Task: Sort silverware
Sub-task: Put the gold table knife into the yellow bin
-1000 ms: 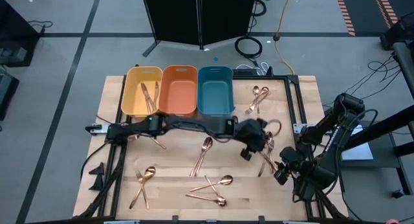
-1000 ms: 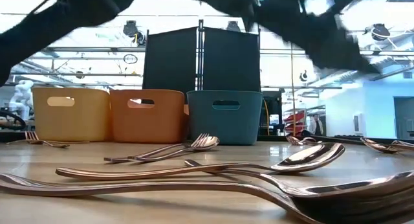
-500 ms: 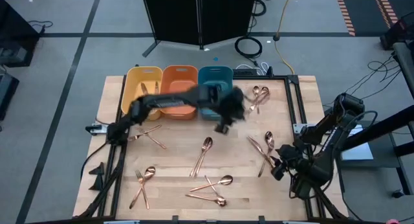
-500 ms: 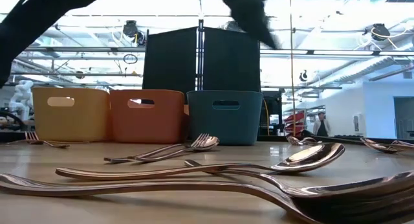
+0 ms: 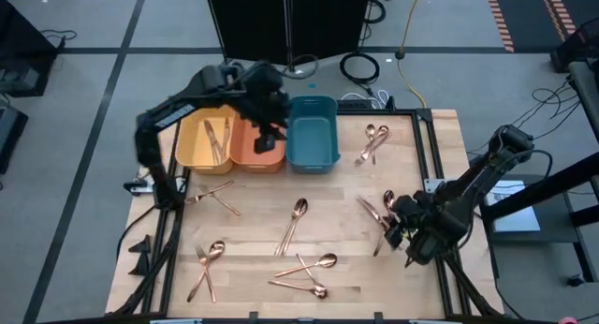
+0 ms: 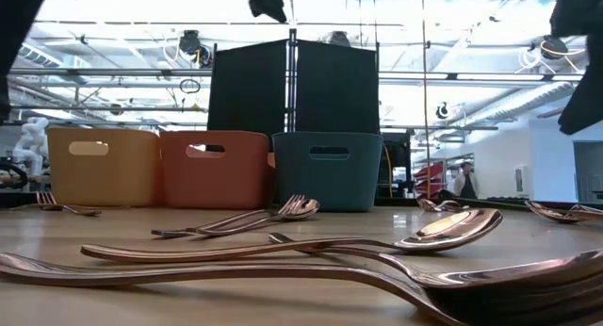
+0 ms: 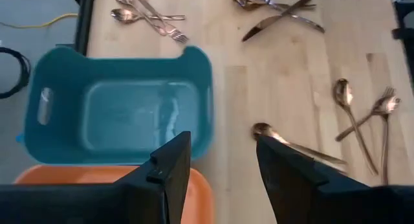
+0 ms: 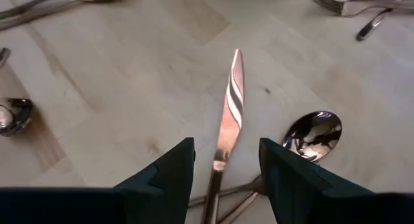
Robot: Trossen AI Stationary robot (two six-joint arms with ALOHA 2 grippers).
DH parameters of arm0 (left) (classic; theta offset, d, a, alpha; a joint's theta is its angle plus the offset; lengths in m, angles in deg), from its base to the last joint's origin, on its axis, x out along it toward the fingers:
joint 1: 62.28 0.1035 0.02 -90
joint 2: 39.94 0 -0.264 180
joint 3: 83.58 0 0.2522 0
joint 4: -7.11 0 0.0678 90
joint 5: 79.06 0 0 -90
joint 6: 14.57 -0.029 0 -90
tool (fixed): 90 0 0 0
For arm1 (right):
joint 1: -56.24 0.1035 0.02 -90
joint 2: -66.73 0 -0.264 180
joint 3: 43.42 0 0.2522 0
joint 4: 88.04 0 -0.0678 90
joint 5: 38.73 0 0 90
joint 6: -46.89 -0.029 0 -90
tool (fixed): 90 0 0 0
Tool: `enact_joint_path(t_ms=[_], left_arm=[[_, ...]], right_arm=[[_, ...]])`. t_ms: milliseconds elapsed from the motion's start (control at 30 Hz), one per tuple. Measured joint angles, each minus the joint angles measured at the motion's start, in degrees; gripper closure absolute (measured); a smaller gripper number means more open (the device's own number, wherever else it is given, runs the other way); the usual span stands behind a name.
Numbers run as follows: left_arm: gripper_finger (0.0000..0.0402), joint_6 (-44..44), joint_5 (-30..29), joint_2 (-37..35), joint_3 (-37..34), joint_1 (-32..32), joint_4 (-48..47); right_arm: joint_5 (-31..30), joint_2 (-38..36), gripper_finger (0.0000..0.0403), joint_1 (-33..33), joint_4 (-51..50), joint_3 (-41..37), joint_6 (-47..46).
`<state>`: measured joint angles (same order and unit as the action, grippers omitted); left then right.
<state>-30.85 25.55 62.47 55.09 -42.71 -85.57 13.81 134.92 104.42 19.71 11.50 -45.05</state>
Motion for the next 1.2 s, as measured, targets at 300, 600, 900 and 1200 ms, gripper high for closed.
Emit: enact_joint_path(t_ms=[300, 600, 900, 1200], left_arm=[[0.0229, 7.7, 0.1, -21.5, -40.4, -2.1, 28.5], [0.0229, 10.0, 0.0, -30.6, -60.3, -2.0, 47.9], [0.0229, 9.5, 3.1, -29.8, -63.2, -2.1, 52.5], [0.0229, 8.4, 3.3, -29.9, -63.2, -2.1, 52.9]], right_arm=[[5.2, -2.8, 0.0238, -6.8, 10.8, -5.5, 8.6], [9.6, 1.6, 0.0238, -10.7, 15.2, -5.5, 9.3], [18.3, 9.6, 0.0238, -13.5, 17.6, -5.5, 7.1], [21.3, 13.8, 0.0238, -15.2, 18.4, -5.4, 7.6]])
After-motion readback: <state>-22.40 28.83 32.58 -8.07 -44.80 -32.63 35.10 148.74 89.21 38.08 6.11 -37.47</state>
